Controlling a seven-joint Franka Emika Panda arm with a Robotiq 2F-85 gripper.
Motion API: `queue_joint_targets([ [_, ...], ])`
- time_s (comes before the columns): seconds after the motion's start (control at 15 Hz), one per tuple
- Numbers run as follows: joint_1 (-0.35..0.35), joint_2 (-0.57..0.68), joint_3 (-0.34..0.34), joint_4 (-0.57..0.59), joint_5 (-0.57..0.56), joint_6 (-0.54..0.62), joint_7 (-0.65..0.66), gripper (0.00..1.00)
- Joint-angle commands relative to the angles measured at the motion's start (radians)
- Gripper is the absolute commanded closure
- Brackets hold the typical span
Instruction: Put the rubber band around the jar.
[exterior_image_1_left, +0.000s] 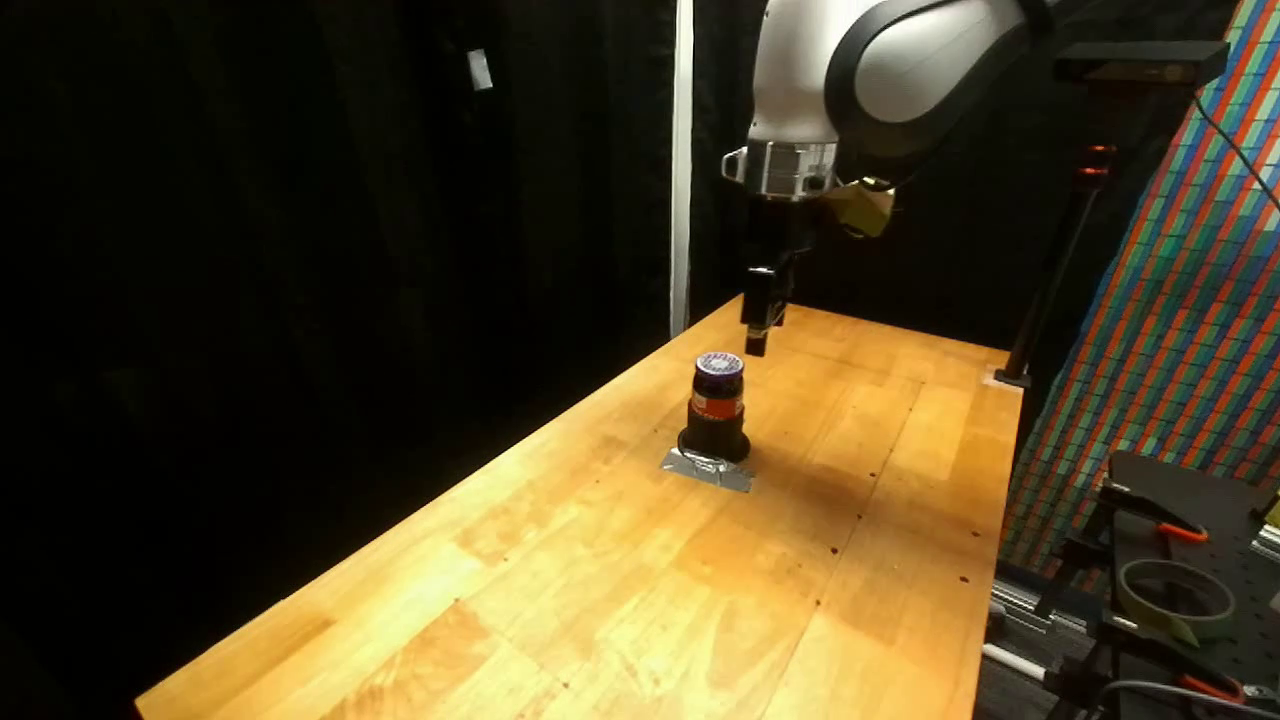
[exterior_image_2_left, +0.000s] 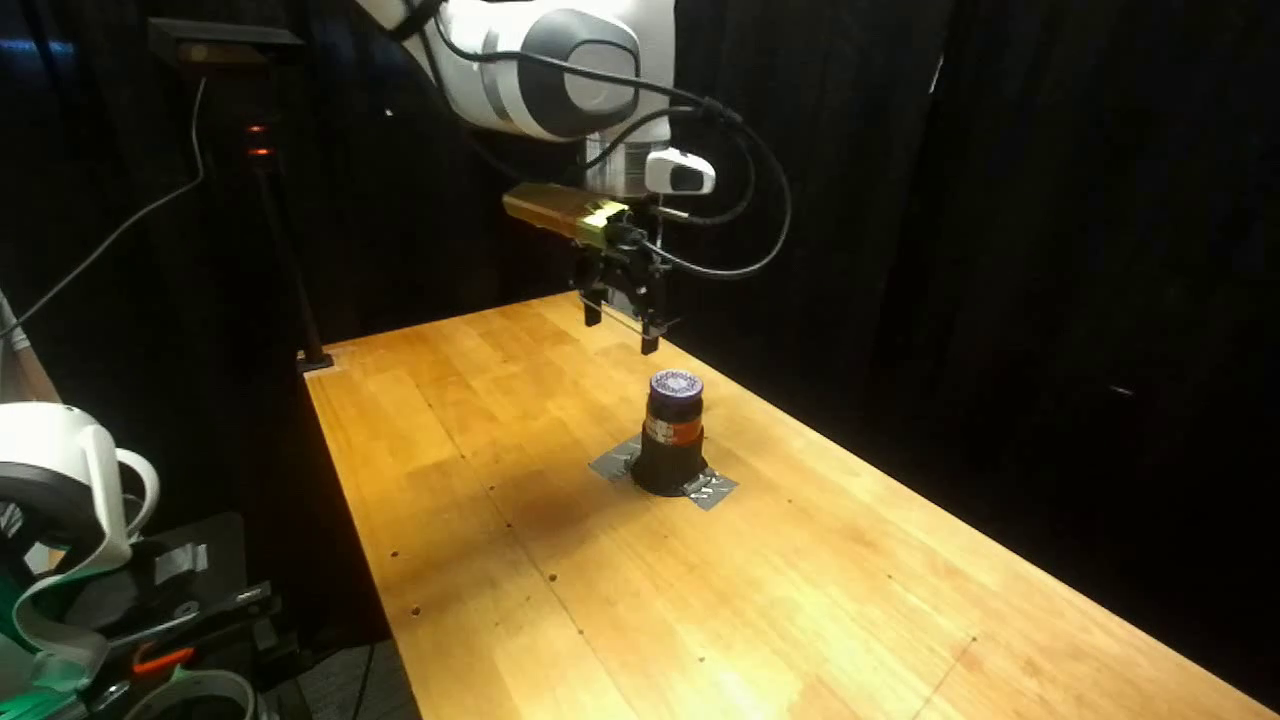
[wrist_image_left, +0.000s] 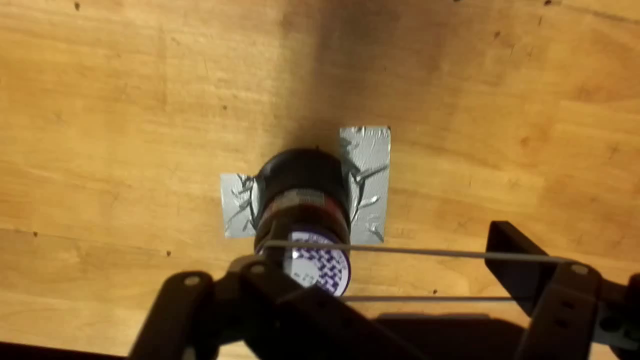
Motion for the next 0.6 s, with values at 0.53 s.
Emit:
queue_joint_targets([
  [0.53, 0.021, 0.324, -0.092, 0.293, -0.119, 0.192, 0.057, 0.0],
])
